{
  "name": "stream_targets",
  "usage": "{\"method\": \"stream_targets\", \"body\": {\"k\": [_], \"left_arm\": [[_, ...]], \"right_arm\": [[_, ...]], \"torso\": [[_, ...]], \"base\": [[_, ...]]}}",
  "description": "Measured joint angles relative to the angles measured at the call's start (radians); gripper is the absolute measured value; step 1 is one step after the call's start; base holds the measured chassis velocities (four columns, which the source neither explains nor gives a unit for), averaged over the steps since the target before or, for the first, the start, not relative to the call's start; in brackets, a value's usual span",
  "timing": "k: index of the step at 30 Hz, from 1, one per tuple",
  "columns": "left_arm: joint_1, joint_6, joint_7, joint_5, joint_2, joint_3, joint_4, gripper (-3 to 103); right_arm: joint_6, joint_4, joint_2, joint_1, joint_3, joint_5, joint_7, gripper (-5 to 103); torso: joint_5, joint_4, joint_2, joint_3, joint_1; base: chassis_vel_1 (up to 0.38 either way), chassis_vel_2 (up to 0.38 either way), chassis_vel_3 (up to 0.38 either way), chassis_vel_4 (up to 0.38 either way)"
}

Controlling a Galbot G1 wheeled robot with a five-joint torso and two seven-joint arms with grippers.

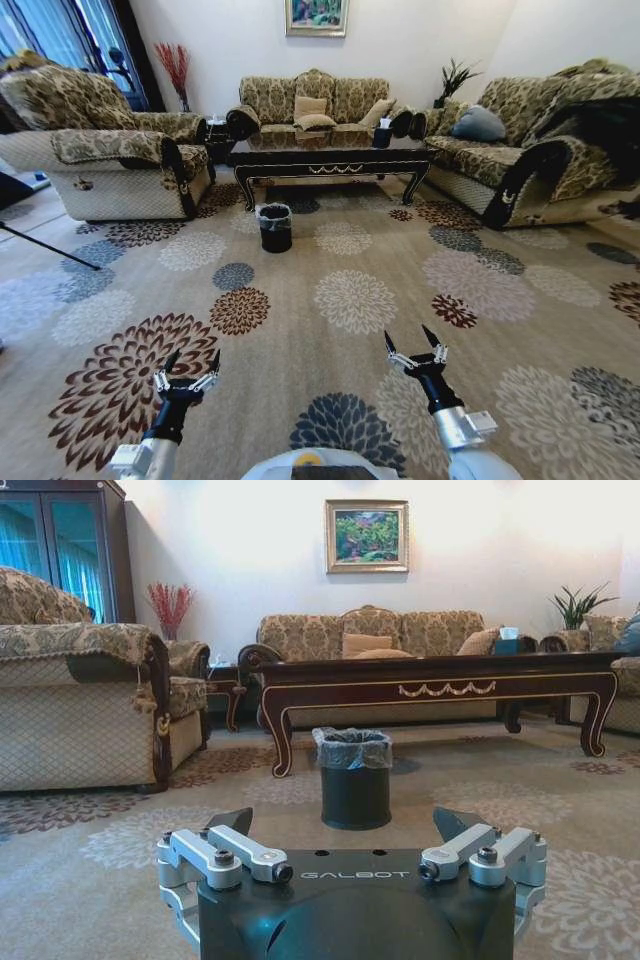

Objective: Move to the front of the table and pick up the trash from the floor, then place it into the trash bin.

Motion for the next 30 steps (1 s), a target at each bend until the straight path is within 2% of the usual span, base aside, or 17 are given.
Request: {"method": "stream_targets", "body": {"k": [7, 11, 30], "left_arm": [[0.000, 0.000, 0.000, 0.000, 0.000, 0.000, 0.000, 100], [0.000, 0.000, 0.000, 0.000, 0.000, 0.000, 0.000, 100], [0.000, 0.000, 0.000, 0.000, 0.000, 0.000, 0.000, 100]], "right_arm": [[0.000, 0.000, 0.000, 0.000, 0.000, 0.000, 0.000, 100], [0.000, 0.000, 0.000, 0.000, 0.000, 0.000, 0.000, 100], [0.000, 0.000, 0.000, 0.000, 0.000, 0.000, 0.000, 100]], "torso": [[0.0000, 0.0000, 0.019, 0.015, 0.002], [0.0000, 0.0000, 0.043, 0.040, 0.003], [0.0000, 0.0000, 0.120, 0.106, 0.013]], "base": [[0.000, 0.000, 0.000, 0.000], [0.000, 0.000, 0.000, 0.000], [0.000, 0.000, 0.000, 0.000]]}}
